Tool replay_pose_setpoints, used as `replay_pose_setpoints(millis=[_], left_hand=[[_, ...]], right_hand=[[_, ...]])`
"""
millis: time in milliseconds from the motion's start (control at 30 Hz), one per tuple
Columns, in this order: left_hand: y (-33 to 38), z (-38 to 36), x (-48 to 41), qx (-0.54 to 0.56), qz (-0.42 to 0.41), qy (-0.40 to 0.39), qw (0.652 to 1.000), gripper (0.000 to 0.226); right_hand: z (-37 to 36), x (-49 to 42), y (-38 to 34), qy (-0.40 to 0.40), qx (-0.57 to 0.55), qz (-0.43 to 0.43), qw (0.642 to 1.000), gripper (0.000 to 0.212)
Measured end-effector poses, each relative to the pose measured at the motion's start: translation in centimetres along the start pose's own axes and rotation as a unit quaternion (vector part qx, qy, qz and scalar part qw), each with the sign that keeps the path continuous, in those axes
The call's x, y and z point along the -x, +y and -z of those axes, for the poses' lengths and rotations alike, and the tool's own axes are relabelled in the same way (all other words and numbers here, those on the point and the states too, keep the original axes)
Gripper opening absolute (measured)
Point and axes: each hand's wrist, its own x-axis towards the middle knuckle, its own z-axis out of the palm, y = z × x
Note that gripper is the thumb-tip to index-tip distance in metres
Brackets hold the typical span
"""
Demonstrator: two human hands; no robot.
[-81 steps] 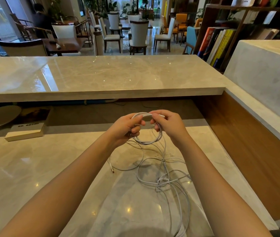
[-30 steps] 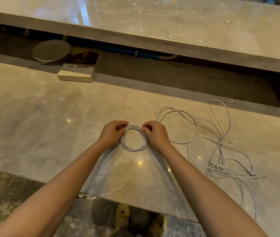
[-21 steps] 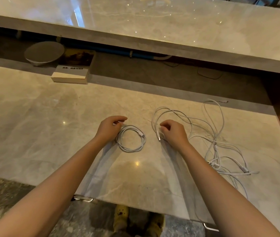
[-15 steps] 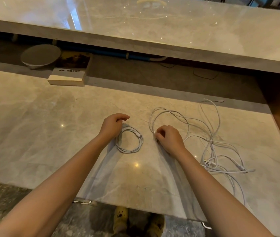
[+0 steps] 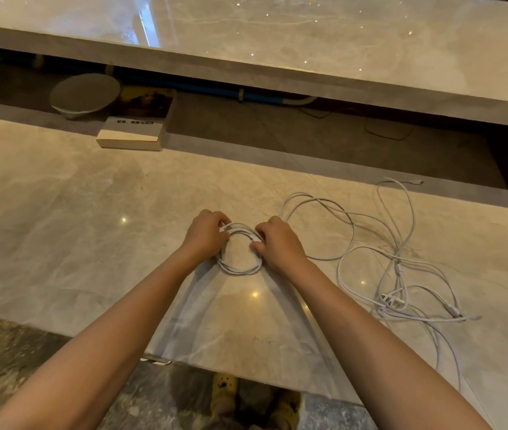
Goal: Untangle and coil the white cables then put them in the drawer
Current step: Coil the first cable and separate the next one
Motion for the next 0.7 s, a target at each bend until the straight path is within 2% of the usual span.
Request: replay_pose_setpoints(millis=[133,300,433,533,600,700], left_hand=[[-0.3,0.5,1.1,0.056,-0.028,0.027,0.998,0.025],[-0.8,0.1,2.2,0.098,-0.014,0.041,0.994,0.024],[-1.0,0.0,2.4,0.120,0.012,0.056,0.991,0.023],[-0.8,0.4,2.2,0.157,0.013,0.060,0.986,0.016],[-0.5,0.8,2.1,0.177,0.003,0.062,0.982,0.015],[0.5,2.0,2.3,0.296,0.000,0.035,0.955,0.017]], right_hand=[[-0.3,-0.9,-0.9,-0.004,0.011,-0.028,1.000,0.030],[-0.1,-1.8,-1.5,-0.035,-0.029,-0.082,0.996,0.023],[0.1,-1.9,-1.2,-0.051,-0.123,-0.113,0.985,0.021],[0.4,-1.6,-0.7,-0.038,-0.209,-0.119,0.970,0.011],[0.8,-1.3,-0.4,-0.020,-0.261,-0.124,0.957,0.013],[1.7,-1.0,-0.6,-0.002,-0.318,-0.128,0.939,0.016]])
